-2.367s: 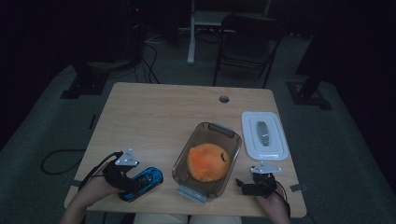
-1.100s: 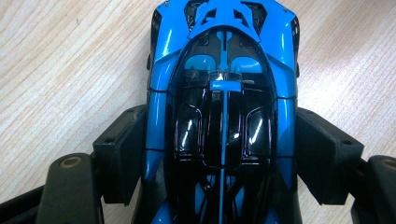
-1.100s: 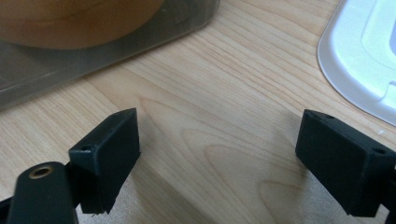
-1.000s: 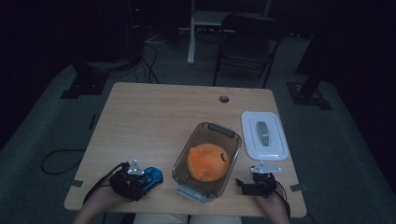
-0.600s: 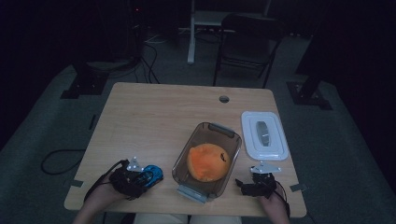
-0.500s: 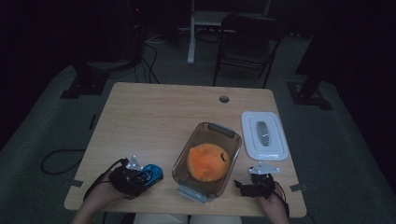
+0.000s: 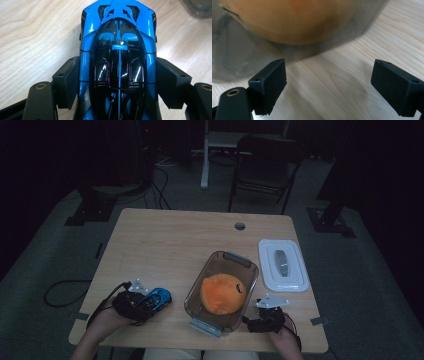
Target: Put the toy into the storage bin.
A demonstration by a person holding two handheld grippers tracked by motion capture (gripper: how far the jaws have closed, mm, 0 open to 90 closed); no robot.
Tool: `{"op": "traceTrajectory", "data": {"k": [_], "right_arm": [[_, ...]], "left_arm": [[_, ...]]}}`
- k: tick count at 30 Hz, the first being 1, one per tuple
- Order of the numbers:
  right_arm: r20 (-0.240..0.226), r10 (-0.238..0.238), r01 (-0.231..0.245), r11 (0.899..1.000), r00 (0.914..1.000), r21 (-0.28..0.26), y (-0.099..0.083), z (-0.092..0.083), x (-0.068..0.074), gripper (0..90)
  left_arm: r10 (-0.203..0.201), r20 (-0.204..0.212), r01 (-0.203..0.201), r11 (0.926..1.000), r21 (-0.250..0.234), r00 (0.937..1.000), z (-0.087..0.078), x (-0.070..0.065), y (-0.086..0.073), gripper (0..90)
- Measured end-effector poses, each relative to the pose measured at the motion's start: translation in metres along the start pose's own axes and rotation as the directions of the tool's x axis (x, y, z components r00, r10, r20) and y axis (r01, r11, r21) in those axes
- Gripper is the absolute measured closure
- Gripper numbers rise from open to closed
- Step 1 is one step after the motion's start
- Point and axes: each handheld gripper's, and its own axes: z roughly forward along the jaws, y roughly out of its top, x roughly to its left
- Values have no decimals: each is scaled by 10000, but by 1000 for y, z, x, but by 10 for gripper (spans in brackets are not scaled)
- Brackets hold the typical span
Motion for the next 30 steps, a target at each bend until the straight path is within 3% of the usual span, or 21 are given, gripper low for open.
{"op": "traceTrajectory", "data": {"k": [9, 22, 26, 30], "right_arm": [[205, -222, 221, 9997, 9995, 73, 9, 12, 12, 121], [402, 82, -88, 9998, 9992, 151, 36, 42, 41, 117], [377, 178, -177, 9998, 9991, -39, 40, 46, 44, 114], [734, 51, -59, 9999, 9973, 112, 33, 41, 40, 114]], "left_arm": [[-35, -276, 33, 10000, -83, 9996, -8, 5, 4, 285], [-491, -783, 459, 9980, -429, 9957, -34, 26, 16, 285], [-473, -962, 424, 9978, -514, 9942, -40, 29, 25, 285], [-567, -1020, 489, 9958, -772, 9932, -48, 30, 38, 285]]}}
